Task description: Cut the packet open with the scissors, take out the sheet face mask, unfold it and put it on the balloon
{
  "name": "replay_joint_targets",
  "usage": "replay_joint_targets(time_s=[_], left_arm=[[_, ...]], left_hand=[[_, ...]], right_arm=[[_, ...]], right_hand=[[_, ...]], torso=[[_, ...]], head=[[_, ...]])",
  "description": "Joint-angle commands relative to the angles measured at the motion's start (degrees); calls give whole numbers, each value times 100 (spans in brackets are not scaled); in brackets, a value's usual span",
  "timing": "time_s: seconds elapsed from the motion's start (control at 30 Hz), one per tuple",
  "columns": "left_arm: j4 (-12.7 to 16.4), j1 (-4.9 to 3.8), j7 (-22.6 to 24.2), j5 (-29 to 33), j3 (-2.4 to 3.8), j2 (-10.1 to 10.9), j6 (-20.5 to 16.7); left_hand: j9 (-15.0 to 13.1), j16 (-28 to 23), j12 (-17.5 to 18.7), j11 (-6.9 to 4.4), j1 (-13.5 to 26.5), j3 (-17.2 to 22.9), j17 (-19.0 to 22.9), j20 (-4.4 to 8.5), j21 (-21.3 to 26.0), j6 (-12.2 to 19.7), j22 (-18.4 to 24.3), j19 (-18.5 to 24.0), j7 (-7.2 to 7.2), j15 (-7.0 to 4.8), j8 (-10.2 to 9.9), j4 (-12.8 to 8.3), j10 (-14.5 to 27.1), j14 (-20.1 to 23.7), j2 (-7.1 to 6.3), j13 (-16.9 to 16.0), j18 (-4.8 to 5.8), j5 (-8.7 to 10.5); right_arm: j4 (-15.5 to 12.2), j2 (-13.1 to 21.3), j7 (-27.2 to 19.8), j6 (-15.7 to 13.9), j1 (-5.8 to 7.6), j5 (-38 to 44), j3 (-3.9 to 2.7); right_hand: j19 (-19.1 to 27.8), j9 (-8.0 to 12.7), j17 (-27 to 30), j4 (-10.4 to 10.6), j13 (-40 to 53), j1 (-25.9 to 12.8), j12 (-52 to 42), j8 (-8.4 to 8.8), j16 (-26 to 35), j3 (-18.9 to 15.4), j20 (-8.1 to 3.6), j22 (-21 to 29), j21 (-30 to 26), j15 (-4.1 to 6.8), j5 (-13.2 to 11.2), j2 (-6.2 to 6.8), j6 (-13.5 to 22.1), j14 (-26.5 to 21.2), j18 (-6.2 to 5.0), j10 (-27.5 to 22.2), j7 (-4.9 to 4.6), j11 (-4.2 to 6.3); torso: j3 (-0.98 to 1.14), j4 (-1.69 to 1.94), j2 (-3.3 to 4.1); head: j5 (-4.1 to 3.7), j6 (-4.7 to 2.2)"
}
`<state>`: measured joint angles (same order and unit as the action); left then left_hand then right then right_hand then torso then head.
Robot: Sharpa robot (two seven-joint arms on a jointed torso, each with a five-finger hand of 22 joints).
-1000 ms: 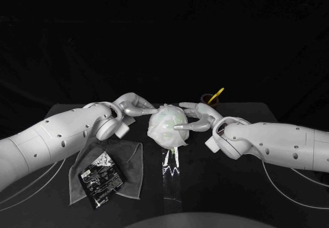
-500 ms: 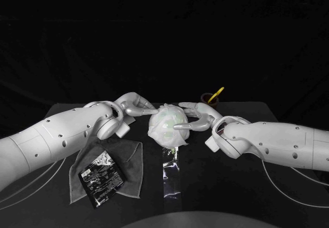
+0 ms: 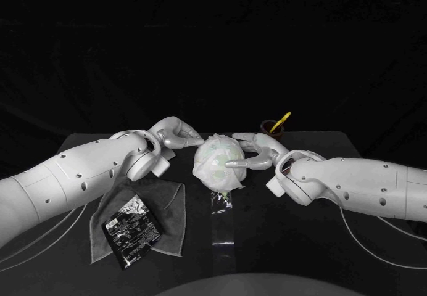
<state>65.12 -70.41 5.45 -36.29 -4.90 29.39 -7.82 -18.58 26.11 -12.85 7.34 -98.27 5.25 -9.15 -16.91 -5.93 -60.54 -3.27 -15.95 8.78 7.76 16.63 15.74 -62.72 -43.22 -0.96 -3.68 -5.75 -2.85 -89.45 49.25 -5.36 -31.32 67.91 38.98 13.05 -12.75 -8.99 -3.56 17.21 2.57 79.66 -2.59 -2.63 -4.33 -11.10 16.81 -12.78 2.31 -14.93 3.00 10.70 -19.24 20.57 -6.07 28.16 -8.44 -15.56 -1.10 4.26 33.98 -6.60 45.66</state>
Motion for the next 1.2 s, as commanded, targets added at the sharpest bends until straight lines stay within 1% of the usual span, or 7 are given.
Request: replay_joint_targets(time_s=[0.03, 0.47, 0.6, 0.83, 1.03, 1.1, 1.2], left_arm=[[30, -4, 294, 91, 7, -18, -220], [83, 1, 472, 116, 9, 6, -378], [101, 3, 522, 142, 11, 28, -479], [91, 4, 536, 167, 13, 42, -540], [97, 4, 392, 139, 13, 58, -585], [99, 3, 287, 130, 12, 66, -565], [128, 3, 122, 47, 12, 79, -530]], left_hand=[[-27, -3, 39, -34, -63, 105, -7, -1, -39, -82, -11, -81, -16, -25, 54, 7, -113, -98, -20, 7, 42, 5], [-185, -143, 240, -158, 8, 919, 1, 15, -260, -183, -89, -693, -67, -131, 259, 36, -631, -530, -311, 3, 58, 9], [-389, -253, 348, -163, 185, 1442, 16, 14, -351, -79, -113, -953, -53, -144, 379, 6, -743, -626, -487, -8, 119, 10], [-659, -313, 404, -168, 450, 2067, 2, 20, -484, 34, -152, -1311, -35, -160, 527, -149, -846, -720, -712, -29, 189, 9], [-968, -386, 456, -151, 890, 2775, -24, 21, -521, 153, -141, -1442, -11, -151, 649, -499, -877, -739, -951, -51, 200, -4], [-978, -422, 498, -104, 1060, 2757, -17, 17, -452, 194, -109, -1273, 7, -115, 630, -453, -800, -669, -985, -39, 212, 13], [-762, -482, 579, 93, 1913, 2302, -8, 5, -199, 867, 5, -679, 230, 18, 154, -24, -557, -404, -1359, -30, 243, -18]], right_arm=[[-10, -9, 14, 101, -10, 101, -1], [-26, 4, 26, 100, -15, 109, -1], [-28, 8, 28, 98, -16, 109, -1], [-32, 9, 34, 99, -17, 118, -1], [-33, 13, 36, 97, -17, 120, -1], [-32, 14, 37, 98, -18, 120, -1], [-32, 15, 38, 98, -19, 120, -1]], right_hand=[[47, -9, 7, -10, 7, 19, -4, -20, 24, 40, 0, 9, -35, -9, -11, -70, -57, 24, 70, 47, -879, 7], [65, -15, 9, -11, 8, 21, -4, -24, 26, 47, 0, 28, -38, -9, -12, -80, -73, 20, 71, 55, -879, 7], [71, -16, 8, -11, 8, 21, -5, -25, 27, 46, 0, 34, -39, -9, -12, -77, -76, 22, 71, 56, -879, 7], [74, -18, 9, -10, 8, 21, -4, -26, 28, 46, 0, 37, -40, -9, -12, -73, -82, 19, 72, 55, -879, 7], [74, -18, 9, -10, 8, 21, -4, -26, 28, 46, 0, 37, -40, -9, -12, -73, -82, 19, 72, 55, -879, 7], [74, -18, 9, -10, 8, 21, -4, -26, 28, 46, 0, 37, -40, -9, -12, -73, -82, 19, 72, 55, -879, 7], [74, -18, 9, -10, 8, 21, -4, -26, 28, 46, 0, 37, -40, -9, -12, -73, -82, 19, 72, 55, -879, 7]], torso=[[2, 1, -2], [-1, 0, 1], [-1, 4, 2], [0, 2, 0], [1, 3, -1], [2, 6, -6], [2, 6, -6]], head=[[-4, 12], [-4, 25], [-9, 26], [-8, 35], [-5, 36], [-6, 37], [-8, 34]])
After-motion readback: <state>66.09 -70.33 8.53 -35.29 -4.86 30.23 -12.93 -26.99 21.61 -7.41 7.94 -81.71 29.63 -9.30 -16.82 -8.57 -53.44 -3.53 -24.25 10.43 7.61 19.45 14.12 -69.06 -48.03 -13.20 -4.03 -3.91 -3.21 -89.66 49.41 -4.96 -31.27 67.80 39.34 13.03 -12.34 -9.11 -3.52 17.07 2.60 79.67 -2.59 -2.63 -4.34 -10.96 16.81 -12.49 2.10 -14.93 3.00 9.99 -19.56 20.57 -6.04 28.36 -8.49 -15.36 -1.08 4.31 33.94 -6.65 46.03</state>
